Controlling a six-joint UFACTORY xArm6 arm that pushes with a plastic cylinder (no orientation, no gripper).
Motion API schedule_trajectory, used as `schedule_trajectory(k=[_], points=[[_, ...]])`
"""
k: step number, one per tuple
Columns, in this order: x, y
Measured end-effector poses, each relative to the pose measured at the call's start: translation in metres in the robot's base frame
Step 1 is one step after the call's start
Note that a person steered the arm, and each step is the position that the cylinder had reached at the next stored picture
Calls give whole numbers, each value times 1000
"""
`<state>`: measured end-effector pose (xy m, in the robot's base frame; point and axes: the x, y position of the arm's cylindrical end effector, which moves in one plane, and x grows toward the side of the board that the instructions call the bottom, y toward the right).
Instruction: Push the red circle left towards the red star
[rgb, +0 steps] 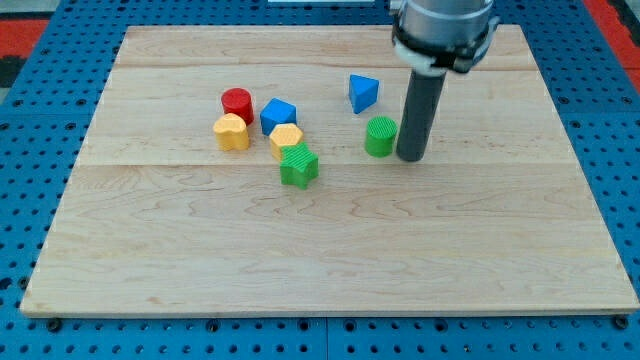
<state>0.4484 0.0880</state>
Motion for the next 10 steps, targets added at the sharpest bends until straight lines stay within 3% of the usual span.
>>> schedule_trajectory(k=[2, 5, 8, 10], points=[[7, -132], [-51, -211], [-117, -200], [-157, -118]])
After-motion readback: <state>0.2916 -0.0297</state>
